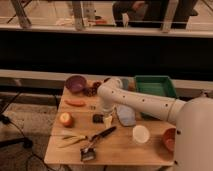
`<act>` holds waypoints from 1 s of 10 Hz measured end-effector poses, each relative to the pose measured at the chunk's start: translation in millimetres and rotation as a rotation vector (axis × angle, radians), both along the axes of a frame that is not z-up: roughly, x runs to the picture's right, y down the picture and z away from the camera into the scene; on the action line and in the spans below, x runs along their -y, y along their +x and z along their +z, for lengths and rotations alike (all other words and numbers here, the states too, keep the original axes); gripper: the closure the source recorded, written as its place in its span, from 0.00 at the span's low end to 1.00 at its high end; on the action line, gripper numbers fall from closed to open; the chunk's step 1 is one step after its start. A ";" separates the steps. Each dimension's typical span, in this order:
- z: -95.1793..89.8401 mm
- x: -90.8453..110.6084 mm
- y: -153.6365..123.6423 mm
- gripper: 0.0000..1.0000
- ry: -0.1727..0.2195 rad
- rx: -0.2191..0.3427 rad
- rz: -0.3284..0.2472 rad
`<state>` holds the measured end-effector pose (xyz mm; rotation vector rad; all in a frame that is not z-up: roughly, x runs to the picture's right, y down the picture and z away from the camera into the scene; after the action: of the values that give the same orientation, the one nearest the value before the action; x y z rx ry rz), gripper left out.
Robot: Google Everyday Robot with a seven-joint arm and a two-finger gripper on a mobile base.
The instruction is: Place eraser in red bowl
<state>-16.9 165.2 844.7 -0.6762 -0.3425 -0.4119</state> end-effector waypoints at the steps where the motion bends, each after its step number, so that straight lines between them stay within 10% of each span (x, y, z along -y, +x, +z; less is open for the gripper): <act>1: 2.7 -0.8 -0.8 0.20 -0.002 0.004 -0.001; 4: 12.3 -3.3 -0.1 0.20 0.007 0.008 0.009; 10: 36.4 3.8 1.8 0.21 0.027 -0.161 0.139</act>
<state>-15.0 161.3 881.1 -0.6502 -0.2288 -0.2275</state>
